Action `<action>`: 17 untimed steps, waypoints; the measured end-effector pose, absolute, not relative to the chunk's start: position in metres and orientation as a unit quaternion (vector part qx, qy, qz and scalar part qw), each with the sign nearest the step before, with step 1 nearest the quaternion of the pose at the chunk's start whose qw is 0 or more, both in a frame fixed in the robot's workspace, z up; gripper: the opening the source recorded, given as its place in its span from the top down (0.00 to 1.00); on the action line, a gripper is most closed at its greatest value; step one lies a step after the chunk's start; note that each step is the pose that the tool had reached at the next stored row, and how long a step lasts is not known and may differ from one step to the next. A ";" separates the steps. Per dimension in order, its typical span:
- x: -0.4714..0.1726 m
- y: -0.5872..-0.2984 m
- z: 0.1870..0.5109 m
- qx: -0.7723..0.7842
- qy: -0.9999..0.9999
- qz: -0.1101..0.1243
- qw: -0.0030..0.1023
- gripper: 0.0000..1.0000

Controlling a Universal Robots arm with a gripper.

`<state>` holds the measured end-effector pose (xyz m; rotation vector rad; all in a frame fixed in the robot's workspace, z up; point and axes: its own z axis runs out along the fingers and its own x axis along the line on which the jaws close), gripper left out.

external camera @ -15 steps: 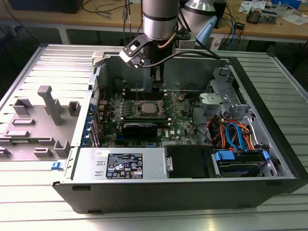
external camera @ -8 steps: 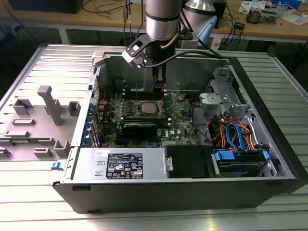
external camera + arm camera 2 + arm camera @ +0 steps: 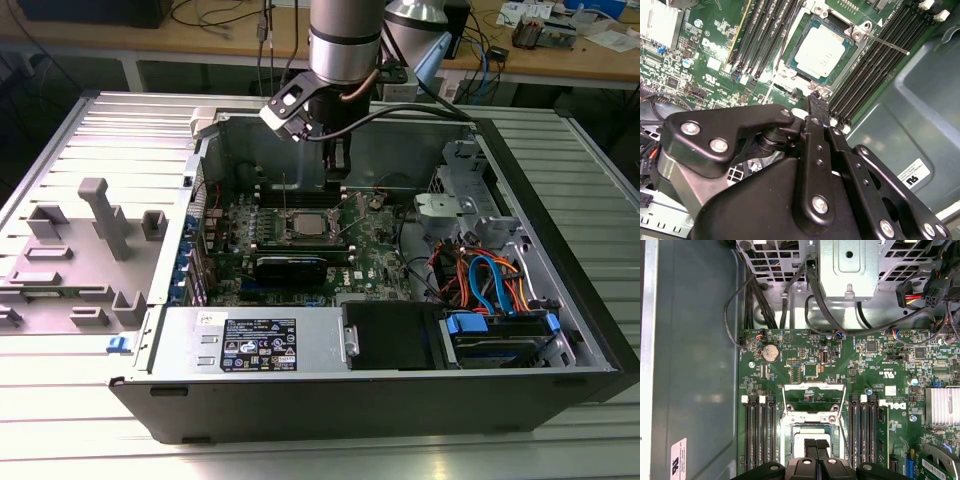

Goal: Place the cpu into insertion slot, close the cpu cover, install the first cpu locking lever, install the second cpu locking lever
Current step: 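Close the cpu cover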

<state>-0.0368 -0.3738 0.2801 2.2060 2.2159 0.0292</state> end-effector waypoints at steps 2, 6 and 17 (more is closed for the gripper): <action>-0.037 -0.374 0.280 0.705 0.709 0.009 0.007 0.89; -0.037 -0.374 0.280 0.705 0.709 0.009 0.007 0.89; -0.036 -0.374 0.283 0.705 0.709 0.009 0.007 0.89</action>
